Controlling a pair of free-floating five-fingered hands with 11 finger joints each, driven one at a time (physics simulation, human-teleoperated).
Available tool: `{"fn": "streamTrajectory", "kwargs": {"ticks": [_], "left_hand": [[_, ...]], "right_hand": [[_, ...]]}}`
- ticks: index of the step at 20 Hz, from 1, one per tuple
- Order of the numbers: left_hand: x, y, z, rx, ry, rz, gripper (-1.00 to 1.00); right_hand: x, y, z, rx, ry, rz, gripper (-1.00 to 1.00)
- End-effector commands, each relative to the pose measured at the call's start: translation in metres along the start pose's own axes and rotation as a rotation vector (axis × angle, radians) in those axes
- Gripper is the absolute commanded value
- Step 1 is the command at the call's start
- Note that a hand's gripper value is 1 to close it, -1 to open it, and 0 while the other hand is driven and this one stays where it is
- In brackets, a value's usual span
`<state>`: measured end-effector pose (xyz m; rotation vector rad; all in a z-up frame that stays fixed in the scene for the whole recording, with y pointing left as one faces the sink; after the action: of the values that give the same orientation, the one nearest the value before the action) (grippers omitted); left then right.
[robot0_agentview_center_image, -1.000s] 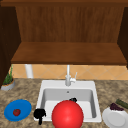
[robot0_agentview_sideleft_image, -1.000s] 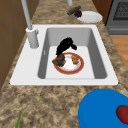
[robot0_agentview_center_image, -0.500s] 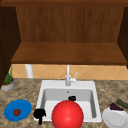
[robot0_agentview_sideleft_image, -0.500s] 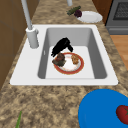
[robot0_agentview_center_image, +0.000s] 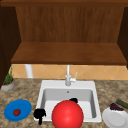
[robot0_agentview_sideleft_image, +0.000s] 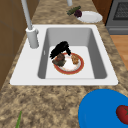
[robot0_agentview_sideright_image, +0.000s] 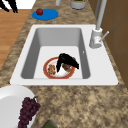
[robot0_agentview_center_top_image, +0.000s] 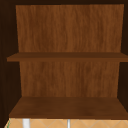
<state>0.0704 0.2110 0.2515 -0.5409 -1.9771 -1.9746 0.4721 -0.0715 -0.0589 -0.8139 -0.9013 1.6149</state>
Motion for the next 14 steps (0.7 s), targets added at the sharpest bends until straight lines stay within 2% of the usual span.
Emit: {"fn": "streamTrajectory", "kwargs": {"ticks": [1,7,9,13,14], "left_hand": [[0.0,0.0,0.0,0.0,0.0,0.0,0.0],[0.0,0.0,0.0,0.0,0.0,0.0,0.0],[0.0,0.0,0.0,0.0,0.0,0.0,0.0],[0.0,0.0,0.0,0.0,0.0,0.0,0.0],[0.0,0.0,0.0,0.0,0.0,0.0,0.0]], "right_hand": [[-0.006,0.016,-0.015,-0.026,0.013,-0.107,-1.0],[-0.014,0.039,-0.044,-0.016,0.003,-0.119,-1.0],[-0.017,0.037,-0.053,0.027,0.001,-0.134,-1.0],[-0.022,0.027,-0.078,0.138,-0.05,-0.149,-1.0],[-0.021,0.035,-0.074,0.168,-0.062,-0.147,-1.0]]}}
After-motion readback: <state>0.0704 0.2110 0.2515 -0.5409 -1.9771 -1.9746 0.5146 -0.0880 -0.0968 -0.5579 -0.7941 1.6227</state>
